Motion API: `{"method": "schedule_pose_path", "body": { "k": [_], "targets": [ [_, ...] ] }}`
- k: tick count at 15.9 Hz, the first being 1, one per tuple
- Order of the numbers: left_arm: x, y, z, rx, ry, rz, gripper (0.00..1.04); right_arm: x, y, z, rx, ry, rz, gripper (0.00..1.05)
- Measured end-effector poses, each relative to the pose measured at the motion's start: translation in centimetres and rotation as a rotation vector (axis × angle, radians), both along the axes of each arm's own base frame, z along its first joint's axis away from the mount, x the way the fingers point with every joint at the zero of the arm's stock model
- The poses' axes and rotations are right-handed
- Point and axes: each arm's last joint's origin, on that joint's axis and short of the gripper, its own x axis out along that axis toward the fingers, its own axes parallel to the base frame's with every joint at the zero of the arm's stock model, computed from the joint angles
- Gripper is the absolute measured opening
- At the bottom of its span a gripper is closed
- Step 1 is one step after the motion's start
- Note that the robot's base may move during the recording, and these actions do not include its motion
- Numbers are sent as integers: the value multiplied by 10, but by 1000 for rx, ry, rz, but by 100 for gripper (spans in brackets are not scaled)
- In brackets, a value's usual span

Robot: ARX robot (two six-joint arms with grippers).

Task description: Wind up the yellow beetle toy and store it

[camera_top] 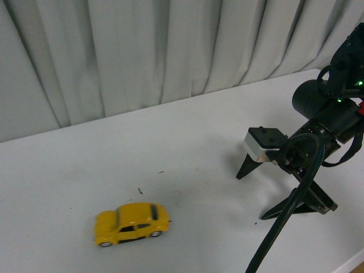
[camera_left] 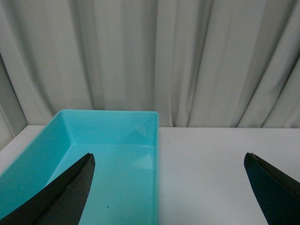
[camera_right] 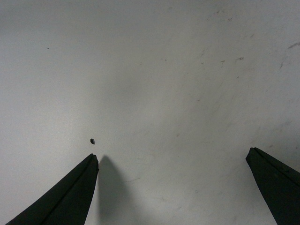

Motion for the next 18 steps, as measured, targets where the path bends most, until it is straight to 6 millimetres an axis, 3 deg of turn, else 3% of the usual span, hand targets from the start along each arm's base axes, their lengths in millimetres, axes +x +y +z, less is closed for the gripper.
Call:
{"method": "schedule_pose_path", "body": {
  "k": [2, 4, 5, 6, 8, 16, 17, 18],
  "targets": [
    [0, 0, 0, 0, 0, 0, 98, 2, 1, 1, 0, 0, 5, 98],
    [0, 0, 0, 0, 0, 0, 98, 21, 17, 25, -30, 84, 71, 98],
    [0, 0, 0, 0, 0, 0, 98, 29, 22, 49, -23, 88, 85, 98],
    [0, 0, 0, 0, 0, 0, 98, 36, 23, 89, -32, 40, 90, 98],
    [0, 0, 0, 0, 0, 0, 98, 31, 25, 137, -27, -16, 86, 98],
    [0, 0, 0, 0, 0, 0, 98, 21, 28, 166, -23, -96, 79, 98],
    [0, 0, 0, 0, 0, 0, 98, 23, 27, 165, -111, -241, 8, 95],
    [0, 0, 0, 0, 0, -1, 98, 17, 30, 159, -309, -412, -169, 86]
  ]
}}
